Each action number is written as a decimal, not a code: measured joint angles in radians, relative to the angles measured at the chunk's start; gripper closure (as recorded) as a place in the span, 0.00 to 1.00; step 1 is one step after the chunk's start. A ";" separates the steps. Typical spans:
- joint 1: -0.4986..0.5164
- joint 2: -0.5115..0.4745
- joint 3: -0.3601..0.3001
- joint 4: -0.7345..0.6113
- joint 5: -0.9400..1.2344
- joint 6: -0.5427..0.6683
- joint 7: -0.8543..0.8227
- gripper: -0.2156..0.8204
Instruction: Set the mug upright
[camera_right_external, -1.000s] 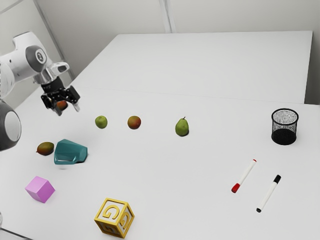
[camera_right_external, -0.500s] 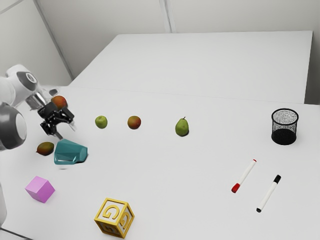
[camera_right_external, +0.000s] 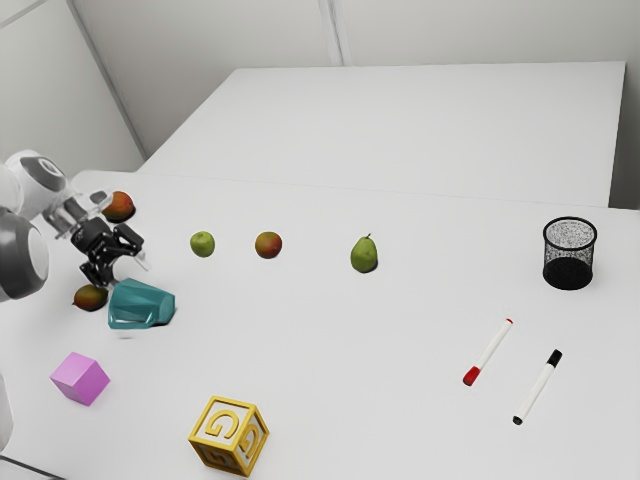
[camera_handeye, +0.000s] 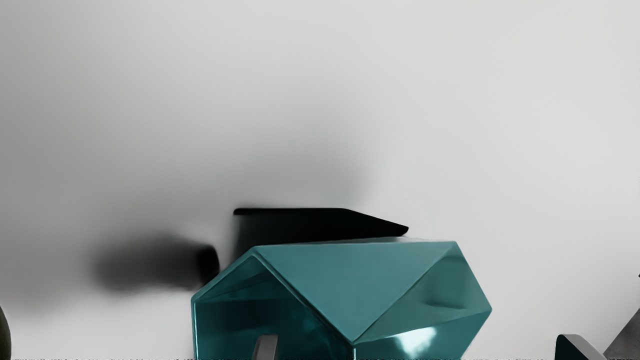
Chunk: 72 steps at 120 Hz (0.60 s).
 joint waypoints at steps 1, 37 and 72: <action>0.000 0.000 0.000 -0.002 -0.001 -0.001 0.000 0.21; -0.001 -0.013 0.013 -0.055 -0.039 -0.022 -0.016 0.34; -0.005 -0.028 0.016 -0.056 -0.055 -0.044 -0.026 0.75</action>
